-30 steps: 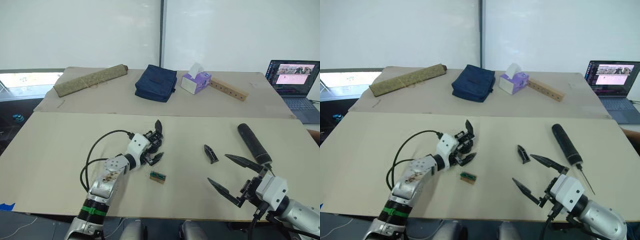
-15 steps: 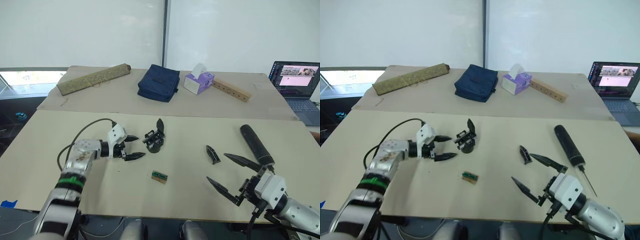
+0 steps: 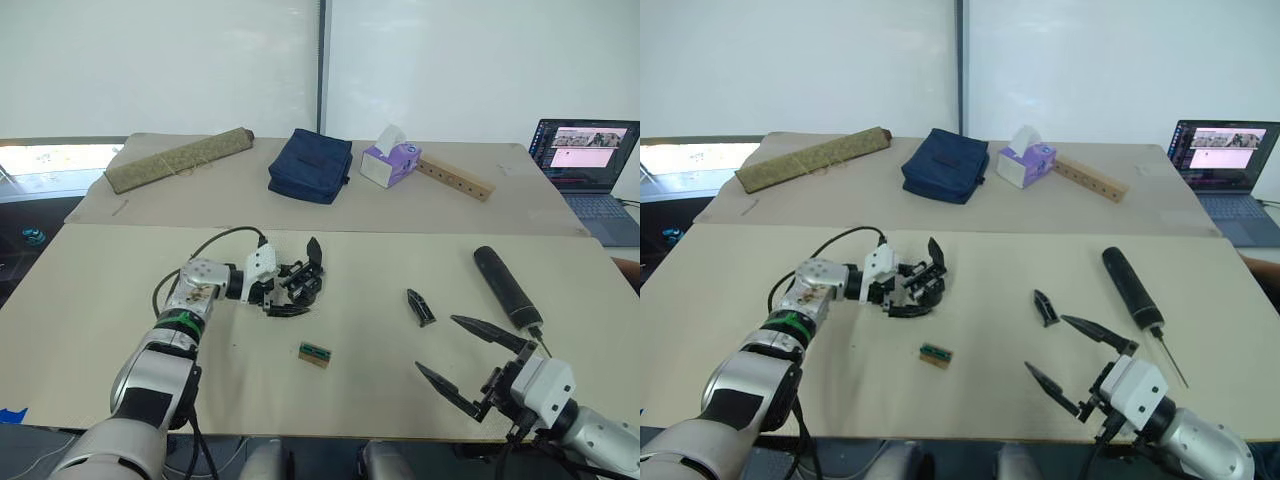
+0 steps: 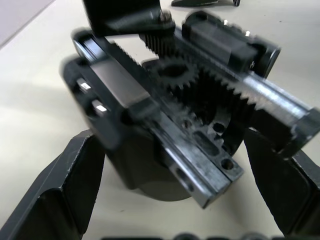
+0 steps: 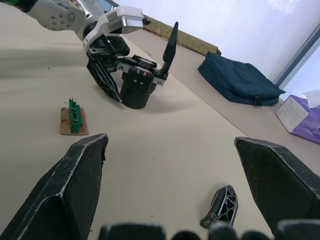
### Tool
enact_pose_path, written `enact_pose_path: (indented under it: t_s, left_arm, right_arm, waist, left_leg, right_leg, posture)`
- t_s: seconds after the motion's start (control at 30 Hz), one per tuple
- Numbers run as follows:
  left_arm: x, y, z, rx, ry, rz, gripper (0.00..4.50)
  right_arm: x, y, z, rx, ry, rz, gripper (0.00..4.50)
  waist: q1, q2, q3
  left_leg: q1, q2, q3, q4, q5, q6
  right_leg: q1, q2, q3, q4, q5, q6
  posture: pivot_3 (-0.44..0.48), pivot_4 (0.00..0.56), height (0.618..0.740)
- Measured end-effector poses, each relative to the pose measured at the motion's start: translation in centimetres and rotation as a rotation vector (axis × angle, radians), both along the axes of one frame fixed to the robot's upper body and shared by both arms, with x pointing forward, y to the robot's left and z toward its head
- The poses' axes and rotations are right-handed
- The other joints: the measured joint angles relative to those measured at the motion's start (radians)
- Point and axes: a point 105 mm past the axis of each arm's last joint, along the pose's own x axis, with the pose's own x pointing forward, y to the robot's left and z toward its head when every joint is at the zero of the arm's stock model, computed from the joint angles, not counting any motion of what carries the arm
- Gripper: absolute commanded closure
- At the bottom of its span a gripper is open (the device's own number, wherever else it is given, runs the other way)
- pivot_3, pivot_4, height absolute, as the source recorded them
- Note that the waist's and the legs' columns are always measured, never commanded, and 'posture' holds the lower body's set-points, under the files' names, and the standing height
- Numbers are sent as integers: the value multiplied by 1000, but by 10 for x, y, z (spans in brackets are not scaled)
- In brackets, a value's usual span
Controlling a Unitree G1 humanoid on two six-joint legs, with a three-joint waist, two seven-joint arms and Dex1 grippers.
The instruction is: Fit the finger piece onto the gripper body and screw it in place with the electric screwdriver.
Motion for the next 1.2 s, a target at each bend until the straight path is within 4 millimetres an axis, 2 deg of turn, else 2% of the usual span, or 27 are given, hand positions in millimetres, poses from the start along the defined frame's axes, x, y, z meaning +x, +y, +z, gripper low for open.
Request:
enact_pose_path:
  t_s: [0.03, 0.13, 0.37, 0.6, 0.8, 0.9, 1.17, 1.2]
  left_arm:
    - [0, 0, 0, -4, 0, 7, 827]
    - [2, 1, -1, -15, 3, 28, 2187]
    - [-2, 4, -2, -48, 15, 66, 2189]
    - [-21, -23, 5, -55, 58, 299, 2189]
    - [-27, -35, 9, -33, 31, 443, 2189]
    - [-28, -35, 2, -12, 21, 485, 2189]
    - [-30, -33, 0, -31, 6, 535, 2189]
    - [-31, -33, -1, -40, 13, 537, 1689]
  right_arm:
    - [0, 0, 0, 1, 0, -2, 0]
    - [0, 0, 0, 2, 0, -5, 0]
    - [1, 0, 1, 1, -5, -3, 0]
    - [3, 1, 2, 4, -15, 1, 0]
    - [5, 3, 5, 7, -32, 12, 0]
    - [7, 3, 6, 5, -35, 14, 0]
    - [7, 2, 5, 4, -33, 14, 0]
    - [7, 2, 5, 4, -30, 13, 0]
  waist:
    - [0, 0, 0]
    - [0, 0, 0]
    - [-6, 0, 0]
    - [-3, 0, 0]
    - [-1, 1, 0]
    - [-1, 1, 0]
    - [-2, 1, 0]
    - [-2, 1, 0]
  left_leg:
    - [0, 0, 0, 0, 0, 0]
    - [0, 0, 0, 0, 0, 0]
    - [0, 1, -1, 0, 0, 0]
    - [-2, 2, -2, 0, 0, 0]
    - [0, 2, -1, 0, 0, 0]
    - [0, 2, -1, 0, 0, 0]
    - [1, 2, -1, -1, 0, 0]
    - [1, 2, -1, -1, 0, 0]
  right_leg:
    - [0, 0, 0, 0, 0, 0]
    - [0, 0, 0, 0, 0, 0]
    - [0, 0, 0, 1, 0, 0]
    - [-2, -2, 1, 2, 0, 1]
    - [-1, -2, 1, 2, 0, 1]
    - [-1, -2, 1, 2, 0, 0]
    - [0, -2, 2, 1, 0, 0]
    - [0, -2, 2, 1, 0, 0]
  posture:
    - [0, 150, 740]
    - [0, 150, 740]
    - [0, 150, 740]
    - [0, 150, 740]
    - [0, 150, 740]
    - [0, 150, 740]
    - [0, 150, 740]
    - [0, 150, 740]
